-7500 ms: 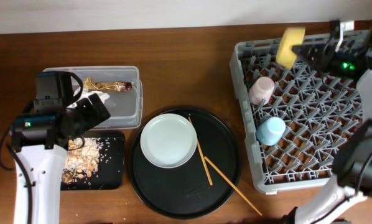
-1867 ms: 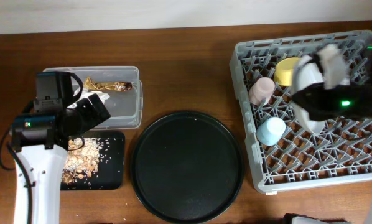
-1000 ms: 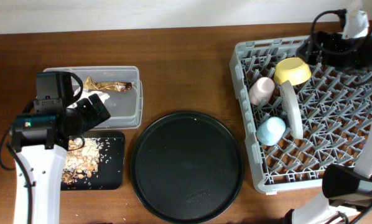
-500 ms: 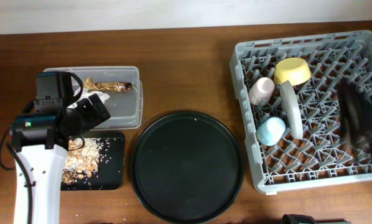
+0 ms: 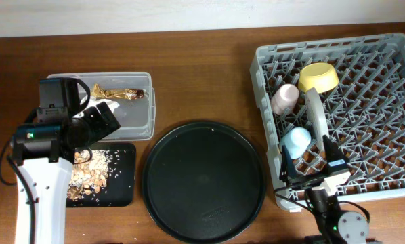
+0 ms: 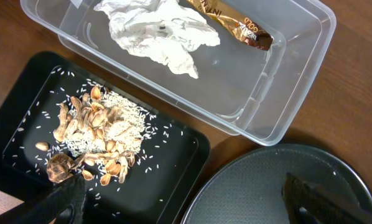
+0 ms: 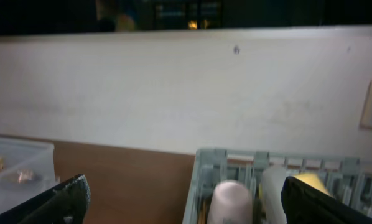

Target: Sort waste into correct bins and load items into the dishwasher rack

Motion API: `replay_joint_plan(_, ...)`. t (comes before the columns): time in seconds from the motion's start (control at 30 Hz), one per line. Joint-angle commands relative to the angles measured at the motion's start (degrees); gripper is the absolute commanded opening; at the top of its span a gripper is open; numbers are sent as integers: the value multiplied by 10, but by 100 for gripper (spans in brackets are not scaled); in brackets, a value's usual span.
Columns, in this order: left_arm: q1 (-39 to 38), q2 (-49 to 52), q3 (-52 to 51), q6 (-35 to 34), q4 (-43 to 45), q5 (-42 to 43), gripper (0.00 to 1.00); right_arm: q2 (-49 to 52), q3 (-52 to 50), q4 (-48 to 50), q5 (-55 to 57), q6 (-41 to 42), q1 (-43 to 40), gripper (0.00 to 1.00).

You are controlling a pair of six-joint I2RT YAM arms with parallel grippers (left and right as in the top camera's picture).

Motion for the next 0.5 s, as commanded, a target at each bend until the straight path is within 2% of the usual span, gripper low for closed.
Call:
replay_joint_plan(0.0,2,-2,-1,-3,1,-4,99,-6,-25,-39,9,5,4,99)
replay_joint_plan(0.13,2,-2,-1,-3,1,-4,99,-2,-25,-120,9,5,4,99)
replay_joint_plan(0.47,2,-2,-1,-3,1,-4,99,-2,-25,-121,9,5,4,98)
